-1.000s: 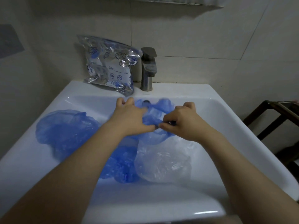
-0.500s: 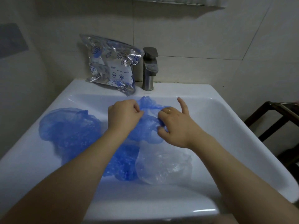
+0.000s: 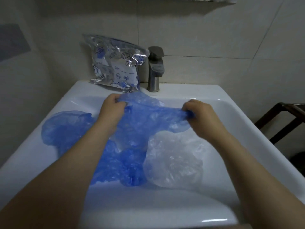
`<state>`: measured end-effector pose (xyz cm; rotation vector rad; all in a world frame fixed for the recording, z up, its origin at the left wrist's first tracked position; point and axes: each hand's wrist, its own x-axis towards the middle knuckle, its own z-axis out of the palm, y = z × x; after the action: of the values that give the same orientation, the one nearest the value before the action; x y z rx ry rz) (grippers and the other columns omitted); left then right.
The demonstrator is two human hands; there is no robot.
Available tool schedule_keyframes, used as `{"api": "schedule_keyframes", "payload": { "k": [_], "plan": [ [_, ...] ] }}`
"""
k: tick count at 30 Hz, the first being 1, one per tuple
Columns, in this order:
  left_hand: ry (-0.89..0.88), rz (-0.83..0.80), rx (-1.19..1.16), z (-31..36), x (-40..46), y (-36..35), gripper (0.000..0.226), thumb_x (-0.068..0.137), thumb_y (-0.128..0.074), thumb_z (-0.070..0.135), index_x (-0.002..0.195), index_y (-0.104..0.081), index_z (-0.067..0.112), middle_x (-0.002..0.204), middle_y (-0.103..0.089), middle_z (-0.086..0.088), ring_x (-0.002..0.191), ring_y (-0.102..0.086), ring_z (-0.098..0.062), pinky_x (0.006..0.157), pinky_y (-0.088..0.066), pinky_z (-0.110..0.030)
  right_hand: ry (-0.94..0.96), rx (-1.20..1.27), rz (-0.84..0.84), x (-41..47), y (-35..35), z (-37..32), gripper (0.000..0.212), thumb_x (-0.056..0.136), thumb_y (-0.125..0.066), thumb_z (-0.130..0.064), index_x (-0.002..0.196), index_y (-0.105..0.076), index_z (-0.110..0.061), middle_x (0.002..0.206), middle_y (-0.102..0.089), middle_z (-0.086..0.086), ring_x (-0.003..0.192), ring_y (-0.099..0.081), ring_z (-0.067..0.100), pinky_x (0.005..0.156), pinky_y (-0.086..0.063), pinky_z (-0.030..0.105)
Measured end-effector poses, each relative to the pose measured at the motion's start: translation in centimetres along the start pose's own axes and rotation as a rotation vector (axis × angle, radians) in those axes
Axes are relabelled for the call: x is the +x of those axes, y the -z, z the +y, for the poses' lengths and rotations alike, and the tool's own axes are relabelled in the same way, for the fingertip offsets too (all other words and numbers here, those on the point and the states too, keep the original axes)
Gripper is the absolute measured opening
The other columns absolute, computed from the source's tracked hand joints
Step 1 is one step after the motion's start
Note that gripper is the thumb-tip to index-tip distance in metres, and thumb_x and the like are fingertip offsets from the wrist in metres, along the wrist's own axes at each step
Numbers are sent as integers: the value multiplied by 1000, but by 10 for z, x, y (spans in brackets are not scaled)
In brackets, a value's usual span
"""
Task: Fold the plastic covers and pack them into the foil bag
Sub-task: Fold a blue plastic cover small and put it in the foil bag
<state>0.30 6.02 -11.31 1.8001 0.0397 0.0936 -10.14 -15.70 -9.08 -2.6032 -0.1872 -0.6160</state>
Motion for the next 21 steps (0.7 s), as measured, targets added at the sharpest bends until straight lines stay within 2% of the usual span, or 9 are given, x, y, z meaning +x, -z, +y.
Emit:
{"api": "schedule_keyframes", "payload": {
  "k": [4,6,9,10,12,14,16,19,21],
  "plan": [
    [197,-312,-401,11,-12,0,46,88,-45,10,48,-67,16,77,-68,-1,81,-55,-17,71,-39,-26,-222,142,45,-4,9,11,34,76,-47,15,90,-56,-15,75,-54,1,67,-48,17,52,-34,7],
    [219,-484,-475,16,-20,-2,43,92,-39,13,51,-52,14,65,-68,-3,81,-60,-17,76,-42,-27,-263,170,29,-4,6,12,40,80,-47,14,105,-59,-15,85,-58,3,74,-53,18,56,-35,11],
    [190,-530,-335,20,-31,-9,35,97,-41,24,63,-42,16,53,-57,2,68,-64,-14,66,-50,-23,-320,166,78,-2,3,20,36,78,-45,12,97,-65,-11,88,-63,7,80,-56,21,65,-37,21],
    [164,-515,-258,21,-36,-13,33,97,-45,30,66,-47,17,56,-58,4,66,-61,-12,61,-49,-22,-343,182,98,-2,3,21,35,76,-44,12,94,-65,-10,88,-64,8,79,-56,22,65,-38,23],
    [116,-529,-105,22,-46,-22,25,90,-52,44,79,-58,22,77,-64,5,75,-59,-11,67,-48,-24,-387,232,141,-2,2,20,32,75,-43,11,91,-61,-11,86,-62,8,76,-54,22,61,-38,25],
    [84,-627,24,23,-56,-27,45,73,-62,55,103,-59,22,104,-63,4,89,-60,-10,80,-48,-27,-416,299,169,-3,-2,15,29,77,-43,9,89,-57,-13,83,-59,5,71,-51,19,57,-37,23],
    [20,-711,170,20,-63,-33,68,59,-73,56,116,-53,26,111,-59,11,98,-58,-6,86,-47,-25,-444,402,180,-3,-7,10,27,79,-41,8,89,-54,-14,82,-57,2,71,-50,17,61,-40,24],
    [-143,-616,329,13,-68,-40,32,74,-78,28,96,-55,27,85,-56,19,80,-53,2,65,-42,-10,-519,658,157,-2,-5,6,27,84,-37,8,92,-55,-11,82,-59,2,77,-56,20,70,-46,31],
    [-146,-490,245,10,-64,-41,15,82,-70,17,80,-56,23,73,-56,13,70,-53,-3,59,-42,-13,-507,759,105,-1,0,7,23,84,-42,5,96,-59,-5,84,-62,7,77,-59,21,72,-49,33]
  ]
}}
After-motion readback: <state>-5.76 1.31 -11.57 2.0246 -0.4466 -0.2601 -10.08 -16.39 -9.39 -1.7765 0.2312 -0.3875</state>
